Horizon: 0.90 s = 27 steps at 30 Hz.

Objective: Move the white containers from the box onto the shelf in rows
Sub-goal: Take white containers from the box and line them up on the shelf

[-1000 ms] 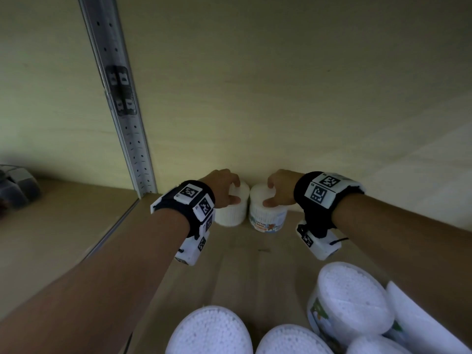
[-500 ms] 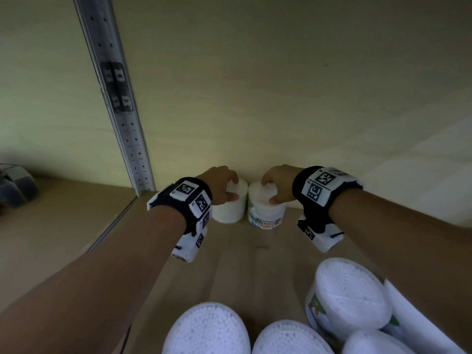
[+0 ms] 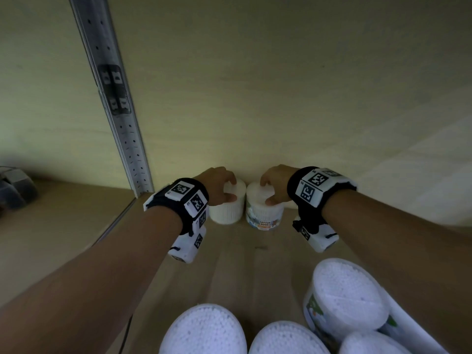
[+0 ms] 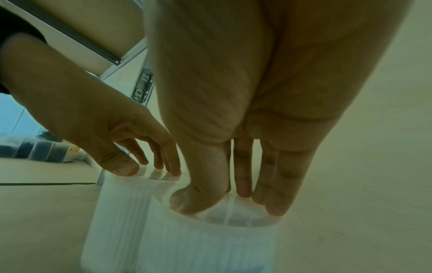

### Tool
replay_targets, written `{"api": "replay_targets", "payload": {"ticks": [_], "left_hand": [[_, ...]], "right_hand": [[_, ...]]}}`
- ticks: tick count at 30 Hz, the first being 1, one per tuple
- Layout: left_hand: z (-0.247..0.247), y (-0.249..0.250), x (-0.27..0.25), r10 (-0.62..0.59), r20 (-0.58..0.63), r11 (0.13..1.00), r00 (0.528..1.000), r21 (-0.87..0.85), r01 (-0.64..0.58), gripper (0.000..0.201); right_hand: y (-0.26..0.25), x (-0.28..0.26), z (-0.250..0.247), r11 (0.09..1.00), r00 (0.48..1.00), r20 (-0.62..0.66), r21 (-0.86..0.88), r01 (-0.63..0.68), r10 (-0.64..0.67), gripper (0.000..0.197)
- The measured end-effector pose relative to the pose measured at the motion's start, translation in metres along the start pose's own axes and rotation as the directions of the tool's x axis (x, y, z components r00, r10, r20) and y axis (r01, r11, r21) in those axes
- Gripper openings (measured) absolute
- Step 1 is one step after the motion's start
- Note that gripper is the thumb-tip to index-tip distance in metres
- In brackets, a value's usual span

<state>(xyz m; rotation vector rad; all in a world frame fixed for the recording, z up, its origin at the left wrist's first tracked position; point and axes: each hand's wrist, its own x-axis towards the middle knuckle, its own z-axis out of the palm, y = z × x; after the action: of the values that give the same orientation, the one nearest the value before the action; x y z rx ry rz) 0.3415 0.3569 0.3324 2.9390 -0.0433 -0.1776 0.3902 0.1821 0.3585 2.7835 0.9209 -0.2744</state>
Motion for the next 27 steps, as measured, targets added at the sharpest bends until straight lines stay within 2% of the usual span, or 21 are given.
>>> {"api": "replay_targets", "payload": {"ticks": [8, 15, 18, 20, 23, 27], "left_hand": [[-0.004, -0.001, -0.003, 0.035, 0.013, 0.999, 0.999, -0.042, -0.035, 0.049], [-0.021, -0.004, 0.000, 0.104, 0.151, 0.994, 0.983, -0.040, -0.099, 0.059], [-0.019, -0.004, 0.001, 0.038, 0.010, 0.996, 0.999, -0.082, -0.037, 0.045], [-0.014, -0.002, 0.003, -0.016, -0.083, 0.997, 0.996, -0.079, 0.009, 0.046], [-0.004, 0.000, 0.008, -0.076, -0.070, 0.997, 0.995, -0.009, 0.075, 0.058], [-0.001, 0.003, 0.008, -0.077, -0.043, 0.996, 0.996, 0.033, 0.078, 0.058]], "right_hand": [[-0.002, 0.003, -0.003, 1.000, 0.999, 0.039, -0.026, -0.005, 0.006, 0.064], [-0.002, 0.003, -0.004, 0.999, 0.999, 0.044, -0.044, -0.007, 0.009, 0.062], [-0.004, 0.006, -0.006, 0.998, 0.998, 0.067, -0.056, -0.013, 0.016, 0.063], [-0.004, 0.007, -0.007, 0.998, 0.997, 0.077, -0.061, -0.014, 0.019, 0.062], [-0.003, 0.007, -0.006, 0.997, 0.997, 0.071, -0.068, -0.024, 0.029, 0.061], [-0.003, 0.007, -0.006, 0.997, 0.997, 0.067, -0.073, -0.017, 0.022, 0.059]]}}
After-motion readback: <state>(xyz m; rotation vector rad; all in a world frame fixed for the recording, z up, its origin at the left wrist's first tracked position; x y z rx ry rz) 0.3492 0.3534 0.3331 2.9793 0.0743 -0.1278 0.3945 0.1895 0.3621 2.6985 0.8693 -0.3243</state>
